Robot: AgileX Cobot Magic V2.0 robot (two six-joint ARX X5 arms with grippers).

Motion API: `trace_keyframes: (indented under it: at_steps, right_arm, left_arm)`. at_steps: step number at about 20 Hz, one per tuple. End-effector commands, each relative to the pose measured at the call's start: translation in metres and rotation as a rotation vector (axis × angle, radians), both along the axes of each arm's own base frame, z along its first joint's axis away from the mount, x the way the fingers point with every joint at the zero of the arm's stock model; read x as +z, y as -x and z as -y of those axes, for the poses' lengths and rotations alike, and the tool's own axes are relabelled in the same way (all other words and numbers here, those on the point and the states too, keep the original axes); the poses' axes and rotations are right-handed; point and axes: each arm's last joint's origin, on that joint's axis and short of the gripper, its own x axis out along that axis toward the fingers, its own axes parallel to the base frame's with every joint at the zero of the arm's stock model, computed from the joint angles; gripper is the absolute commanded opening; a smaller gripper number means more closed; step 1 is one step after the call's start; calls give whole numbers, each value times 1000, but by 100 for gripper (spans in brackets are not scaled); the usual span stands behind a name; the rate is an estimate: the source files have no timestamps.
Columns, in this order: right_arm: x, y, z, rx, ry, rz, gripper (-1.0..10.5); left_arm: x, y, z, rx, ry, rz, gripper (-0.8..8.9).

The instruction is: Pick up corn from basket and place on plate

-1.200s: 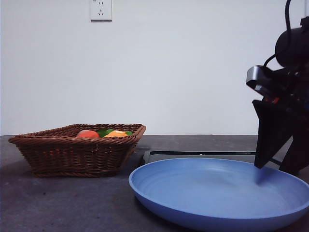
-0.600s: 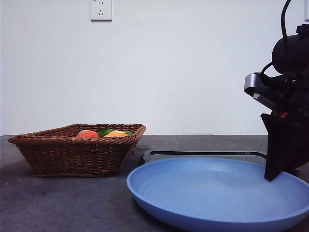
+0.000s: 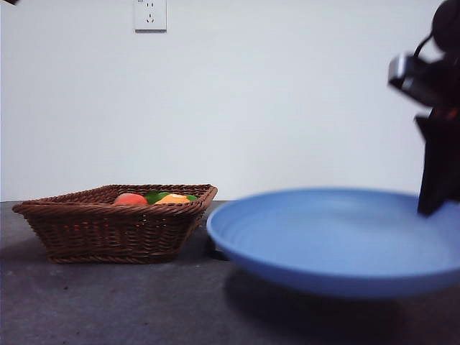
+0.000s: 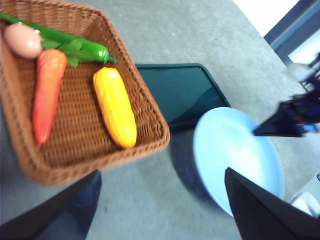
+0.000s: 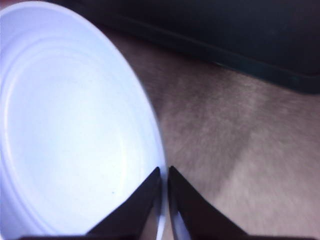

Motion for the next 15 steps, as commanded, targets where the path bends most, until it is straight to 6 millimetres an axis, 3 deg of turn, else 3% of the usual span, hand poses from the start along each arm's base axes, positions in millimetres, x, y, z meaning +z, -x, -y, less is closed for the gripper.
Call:
trace_keyframes:
  at_steps: [1, 7, 15]
  right_arm:
    - [21, 9, 5, -29, -25, 62, 4]
    - [52, 37, 22, -104, -55, 198, 4]
    - [56, 42, 27, -130, -54, 206, 4]
  left_arm:
    - [6, -15, 5, -10, 9, 22, 402]
    - [0, -68, 32, -24, -91, -42, 402]
    - [-23, -148, 84, -92, -242, -175, 402]
